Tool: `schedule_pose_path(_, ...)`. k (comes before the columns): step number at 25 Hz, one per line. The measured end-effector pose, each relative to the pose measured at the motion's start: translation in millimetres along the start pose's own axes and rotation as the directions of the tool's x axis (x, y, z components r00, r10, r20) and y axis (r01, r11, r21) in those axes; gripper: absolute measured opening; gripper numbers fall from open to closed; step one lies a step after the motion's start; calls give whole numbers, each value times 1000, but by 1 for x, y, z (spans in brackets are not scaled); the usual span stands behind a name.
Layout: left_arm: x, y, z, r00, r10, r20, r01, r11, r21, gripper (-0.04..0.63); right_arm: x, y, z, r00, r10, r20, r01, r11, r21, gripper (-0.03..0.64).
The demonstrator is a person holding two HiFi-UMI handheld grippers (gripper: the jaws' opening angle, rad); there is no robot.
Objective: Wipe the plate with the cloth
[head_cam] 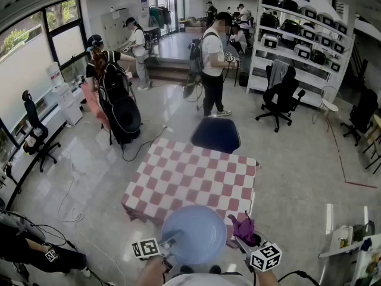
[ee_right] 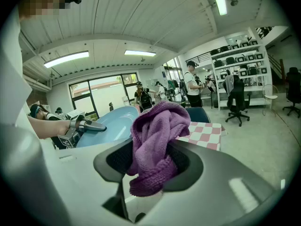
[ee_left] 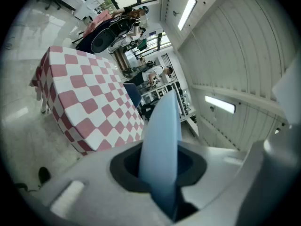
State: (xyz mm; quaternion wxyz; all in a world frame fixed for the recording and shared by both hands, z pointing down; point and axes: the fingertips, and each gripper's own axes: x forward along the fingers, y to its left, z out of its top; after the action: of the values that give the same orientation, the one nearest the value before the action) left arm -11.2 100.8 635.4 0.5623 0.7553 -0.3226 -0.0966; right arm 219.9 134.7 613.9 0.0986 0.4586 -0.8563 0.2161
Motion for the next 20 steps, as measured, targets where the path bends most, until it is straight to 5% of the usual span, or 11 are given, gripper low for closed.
schedule_pose_path(20, -5, 5, 5, 1000, -15, -9, 14, 1000, -13, 75, 4, 8, -3, 1000, -15, -10, 15, 1000, 19, 178)
